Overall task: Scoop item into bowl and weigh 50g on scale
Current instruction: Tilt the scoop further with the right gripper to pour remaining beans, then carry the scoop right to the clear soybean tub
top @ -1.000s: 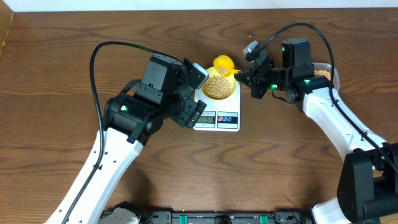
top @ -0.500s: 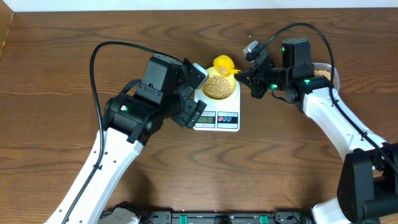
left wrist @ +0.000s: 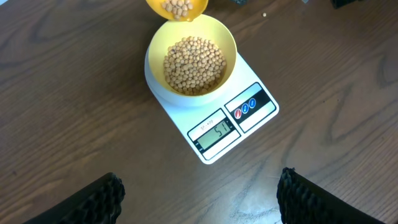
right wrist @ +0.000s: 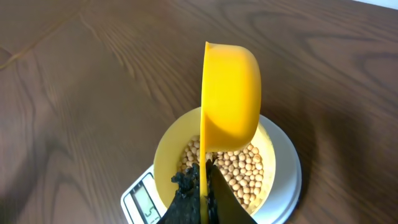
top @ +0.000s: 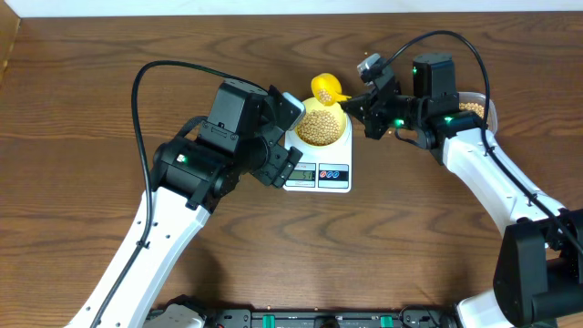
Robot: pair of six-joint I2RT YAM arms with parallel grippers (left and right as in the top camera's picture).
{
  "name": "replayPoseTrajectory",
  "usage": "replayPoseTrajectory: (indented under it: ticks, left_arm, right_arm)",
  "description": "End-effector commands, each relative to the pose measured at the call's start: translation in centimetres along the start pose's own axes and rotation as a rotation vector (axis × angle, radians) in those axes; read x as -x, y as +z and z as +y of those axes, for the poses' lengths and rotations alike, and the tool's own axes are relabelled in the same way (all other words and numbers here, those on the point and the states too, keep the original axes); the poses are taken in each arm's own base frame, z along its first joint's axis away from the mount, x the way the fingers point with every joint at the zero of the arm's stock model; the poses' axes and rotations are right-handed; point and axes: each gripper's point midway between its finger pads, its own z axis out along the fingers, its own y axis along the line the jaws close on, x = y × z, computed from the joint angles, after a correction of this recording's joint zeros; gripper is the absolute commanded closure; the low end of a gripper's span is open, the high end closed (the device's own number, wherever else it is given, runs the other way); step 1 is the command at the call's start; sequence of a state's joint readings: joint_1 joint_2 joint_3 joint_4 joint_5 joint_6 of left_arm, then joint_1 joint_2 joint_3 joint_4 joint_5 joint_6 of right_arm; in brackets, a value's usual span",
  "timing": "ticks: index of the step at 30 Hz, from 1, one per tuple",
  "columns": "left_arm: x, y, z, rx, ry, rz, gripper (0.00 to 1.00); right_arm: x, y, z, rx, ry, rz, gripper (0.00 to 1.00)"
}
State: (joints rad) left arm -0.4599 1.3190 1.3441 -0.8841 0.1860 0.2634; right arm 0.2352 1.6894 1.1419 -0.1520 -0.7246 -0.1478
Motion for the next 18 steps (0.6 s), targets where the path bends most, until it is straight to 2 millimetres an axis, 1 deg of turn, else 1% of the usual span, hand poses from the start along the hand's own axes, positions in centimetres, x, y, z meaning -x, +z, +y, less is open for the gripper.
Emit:
replayPoseTrajectory:
  ticks: [1, 5, 8, 10, 18]
  left_arm:
    - [0.2, -0.2, 0.0, -0.008, 0.007, -0.008, 0.19]
    - [0.2, -0.2, 0.0, -0.008, 0.007, -0.008, 0.19]
    - [0.2, -0.2, 0.0, -0.008, 0.007, -0.008, 0.19]
    - [0.2, -0.2, 0.0, -0.008, 0.007, -0.008, 0.19]
    - [0.2, -0.2, 0.0, -0.008, 0.007, -0.008, 0.19]
  right_arm:
    - [0.4, -0.1, 0.6, 0.015, 0.031, -0.004, 0.99]
    - [0.1, -0.1, 0.6, 0.016, 0.031, 0.004, 0.99]
    - [-0.9, -0.1, 0.8, 0.021, -0.036, 0.044, 0.99]
    - [-1.5, -0.1, 0.9, 0.026, -0.03, 0.063, 0.99]
    - [-2.1, -0.1, 1.0, 0.026, -0.008, 0.088, 0.99]
